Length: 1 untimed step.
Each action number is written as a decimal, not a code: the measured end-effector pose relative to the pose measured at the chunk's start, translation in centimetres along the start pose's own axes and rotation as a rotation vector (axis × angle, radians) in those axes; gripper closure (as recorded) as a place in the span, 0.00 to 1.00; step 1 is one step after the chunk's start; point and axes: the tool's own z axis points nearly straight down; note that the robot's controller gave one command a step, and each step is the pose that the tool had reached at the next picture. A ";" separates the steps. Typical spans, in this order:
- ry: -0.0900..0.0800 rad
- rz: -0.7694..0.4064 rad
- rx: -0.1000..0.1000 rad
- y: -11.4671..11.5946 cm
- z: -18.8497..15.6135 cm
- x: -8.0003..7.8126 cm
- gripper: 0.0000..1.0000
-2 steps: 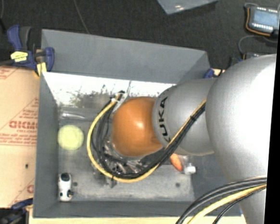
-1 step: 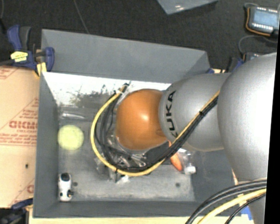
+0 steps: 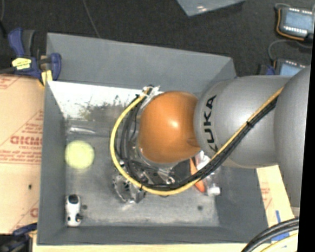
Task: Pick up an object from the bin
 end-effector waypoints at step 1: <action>-0.010 -0.002 0.005 -0.1 -4.1 -0.2 1.00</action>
Offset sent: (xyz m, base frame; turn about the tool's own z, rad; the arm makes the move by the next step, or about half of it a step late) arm -0.0022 -0.0067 0.0277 -0.0182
